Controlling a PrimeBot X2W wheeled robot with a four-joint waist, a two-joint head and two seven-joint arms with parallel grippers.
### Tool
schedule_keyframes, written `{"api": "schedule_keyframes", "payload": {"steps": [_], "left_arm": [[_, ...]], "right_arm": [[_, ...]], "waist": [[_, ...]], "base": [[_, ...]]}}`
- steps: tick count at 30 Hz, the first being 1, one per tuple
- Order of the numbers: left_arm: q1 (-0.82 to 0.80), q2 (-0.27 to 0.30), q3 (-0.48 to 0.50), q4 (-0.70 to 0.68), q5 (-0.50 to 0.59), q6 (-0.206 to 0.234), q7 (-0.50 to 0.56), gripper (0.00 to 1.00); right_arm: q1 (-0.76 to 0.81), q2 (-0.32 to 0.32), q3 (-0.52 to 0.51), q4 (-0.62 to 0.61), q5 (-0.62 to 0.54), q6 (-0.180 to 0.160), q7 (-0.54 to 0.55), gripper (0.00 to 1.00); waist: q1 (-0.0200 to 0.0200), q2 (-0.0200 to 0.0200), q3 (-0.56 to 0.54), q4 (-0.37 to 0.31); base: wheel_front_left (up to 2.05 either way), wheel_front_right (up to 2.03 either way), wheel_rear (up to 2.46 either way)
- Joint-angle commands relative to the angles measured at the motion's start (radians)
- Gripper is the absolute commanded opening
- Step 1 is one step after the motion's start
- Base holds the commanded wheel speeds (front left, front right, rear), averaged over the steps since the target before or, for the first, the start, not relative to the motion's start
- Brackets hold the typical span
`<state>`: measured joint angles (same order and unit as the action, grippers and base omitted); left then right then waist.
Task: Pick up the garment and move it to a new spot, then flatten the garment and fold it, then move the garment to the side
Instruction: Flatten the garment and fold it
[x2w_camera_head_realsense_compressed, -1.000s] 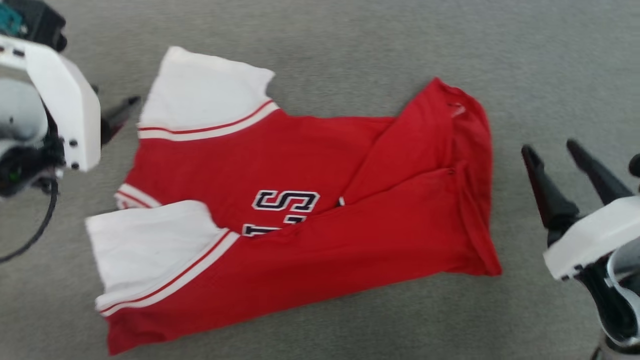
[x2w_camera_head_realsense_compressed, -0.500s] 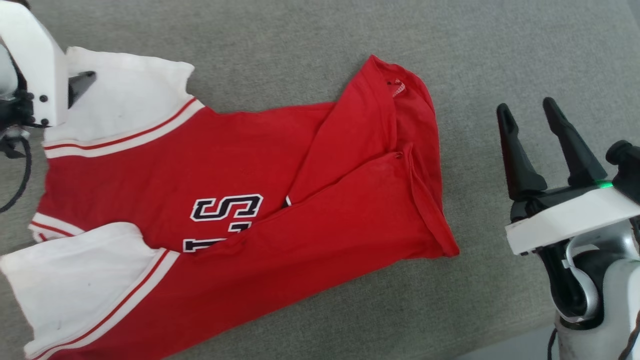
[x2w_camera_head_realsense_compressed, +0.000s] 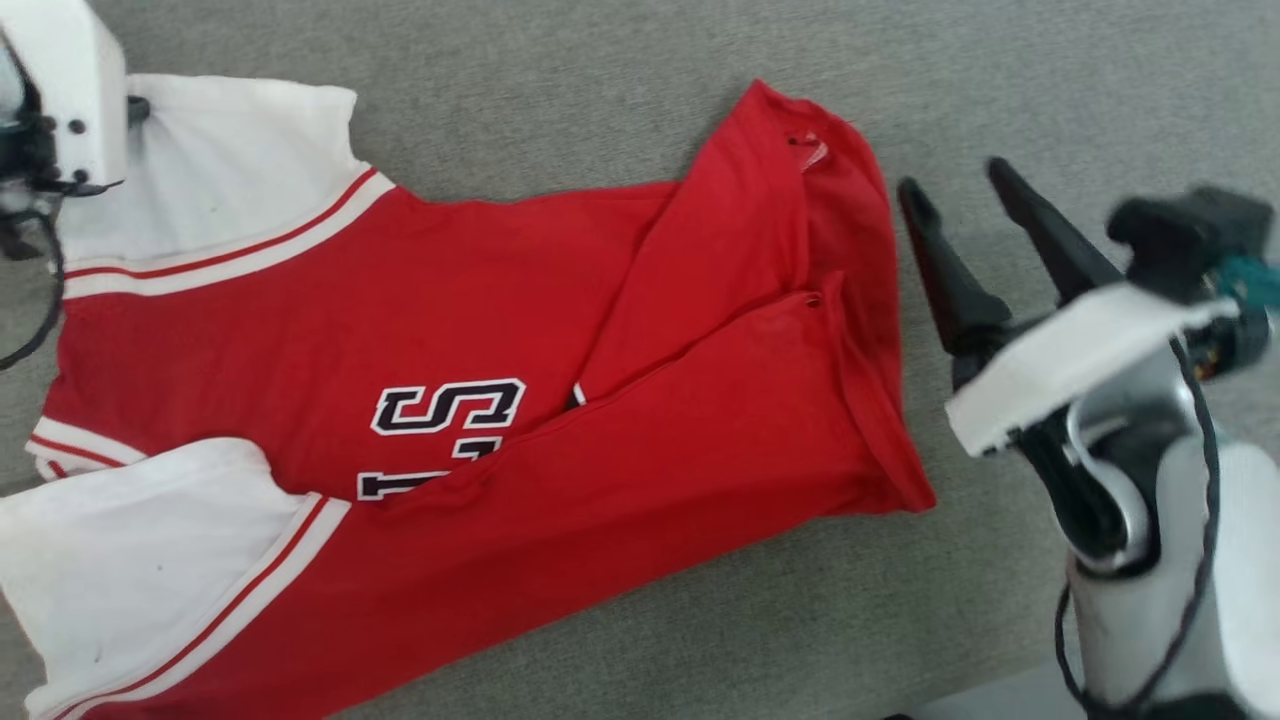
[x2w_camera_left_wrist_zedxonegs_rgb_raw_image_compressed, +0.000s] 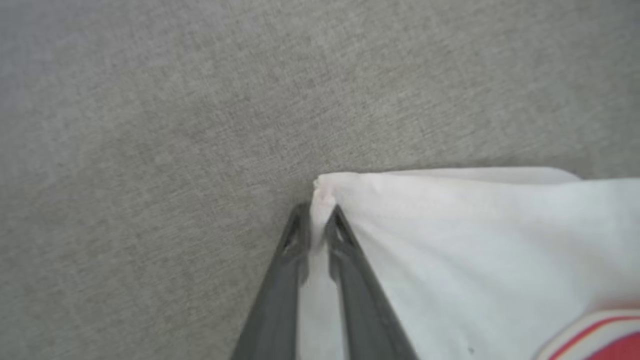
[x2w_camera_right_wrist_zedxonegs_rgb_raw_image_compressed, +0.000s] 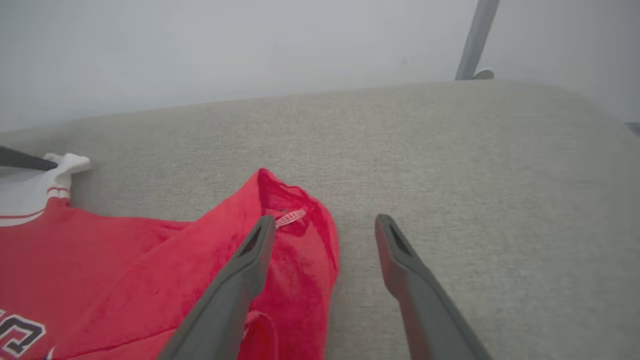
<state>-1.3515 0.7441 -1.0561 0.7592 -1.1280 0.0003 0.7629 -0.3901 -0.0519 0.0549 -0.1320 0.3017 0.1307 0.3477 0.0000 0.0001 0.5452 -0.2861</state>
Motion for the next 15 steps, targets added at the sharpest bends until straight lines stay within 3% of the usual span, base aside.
{"api": "schedule_keyframes", "payload": {"steps": [1, 15], "left_arm": [[0.059, -0.028, -0.035, 0.029, -0.004, -0.005, 0.023, 0.00], [0.001, -0.108, -0.027, 0.068, 0.014, -0.038, -0.043, 0.00]], "right_arm": [[-0.049, 0.000, 0.003, 0.030, 0.008, 0.000, 0.043, 1.00], [-0.396, -0.041, 0.107, 0.379, -0.020, 0.000, 0.444, 1.00]], "waist": [[0.0000, -0.0001, 0.009, 0.014], [0.0000, -0.0001, 0.024, 0.101]], "base": [[0.00, 0.00, 0.00], [0.00, 0.00, 0.00]]}}
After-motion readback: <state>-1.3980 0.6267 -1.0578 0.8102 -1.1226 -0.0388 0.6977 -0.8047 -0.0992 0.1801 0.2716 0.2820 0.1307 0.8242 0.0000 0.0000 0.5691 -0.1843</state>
